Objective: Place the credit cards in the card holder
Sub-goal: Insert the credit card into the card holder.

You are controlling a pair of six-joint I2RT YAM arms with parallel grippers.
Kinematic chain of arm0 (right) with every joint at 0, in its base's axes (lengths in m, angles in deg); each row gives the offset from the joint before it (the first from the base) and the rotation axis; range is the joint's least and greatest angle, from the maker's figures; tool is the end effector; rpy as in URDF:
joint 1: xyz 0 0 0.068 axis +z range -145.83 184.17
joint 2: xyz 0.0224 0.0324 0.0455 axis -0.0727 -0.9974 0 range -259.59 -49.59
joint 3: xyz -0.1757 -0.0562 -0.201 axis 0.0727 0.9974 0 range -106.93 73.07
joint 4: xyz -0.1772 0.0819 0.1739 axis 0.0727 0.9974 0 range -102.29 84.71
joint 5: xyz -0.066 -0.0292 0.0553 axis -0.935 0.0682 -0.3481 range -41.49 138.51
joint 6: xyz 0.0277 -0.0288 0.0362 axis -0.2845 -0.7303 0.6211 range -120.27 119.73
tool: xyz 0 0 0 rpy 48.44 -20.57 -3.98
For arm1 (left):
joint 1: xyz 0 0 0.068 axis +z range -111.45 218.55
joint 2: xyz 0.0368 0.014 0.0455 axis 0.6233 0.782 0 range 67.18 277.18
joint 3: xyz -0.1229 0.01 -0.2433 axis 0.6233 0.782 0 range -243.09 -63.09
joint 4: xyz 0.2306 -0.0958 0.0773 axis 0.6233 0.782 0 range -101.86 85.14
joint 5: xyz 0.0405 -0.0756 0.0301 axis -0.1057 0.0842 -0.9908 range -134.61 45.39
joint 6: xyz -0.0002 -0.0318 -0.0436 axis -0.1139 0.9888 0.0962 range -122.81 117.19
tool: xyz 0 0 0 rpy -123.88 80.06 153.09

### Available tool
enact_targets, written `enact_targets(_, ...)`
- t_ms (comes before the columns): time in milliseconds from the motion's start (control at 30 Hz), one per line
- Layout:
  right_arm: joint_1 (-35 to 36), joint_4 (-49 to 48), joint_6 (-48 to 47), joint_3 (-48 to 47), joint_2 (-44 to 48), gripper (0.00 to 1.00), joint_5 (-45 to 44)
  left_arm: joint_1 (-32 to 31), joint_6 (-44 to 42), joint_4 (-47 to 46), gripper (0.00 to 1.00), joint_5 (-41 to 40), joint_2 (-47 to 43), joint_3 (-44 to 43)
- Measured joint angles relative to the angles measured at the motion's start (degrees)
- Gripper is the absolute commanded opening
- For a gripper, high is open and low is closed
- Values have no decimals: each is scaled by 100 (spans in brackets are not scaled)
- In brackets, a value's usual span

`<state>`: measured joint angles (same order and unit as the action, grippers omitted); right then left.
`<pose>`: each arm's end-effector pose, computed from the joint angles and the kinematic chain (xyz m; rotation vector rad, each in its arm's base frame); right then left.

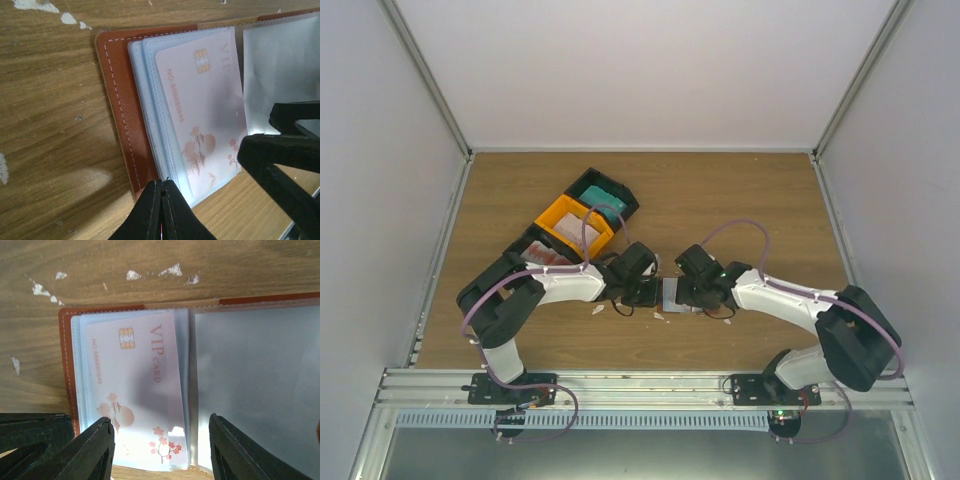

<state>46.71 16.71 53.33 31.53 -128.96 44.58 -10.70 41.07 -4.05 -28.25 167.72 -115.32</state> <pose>0.1820 0.1636 0.1693 0.2891 2.7837 0.3627 0.2119 -0.2613 0.1401 0.2539 2.7911 -0.8960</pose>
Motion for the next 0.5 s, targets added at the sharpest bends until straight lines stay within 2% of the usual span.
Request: enact_targets(500, 505, 243, -66, -380, -688, 53, -129, -125, 7, 267, 3, -214, 22, -59)
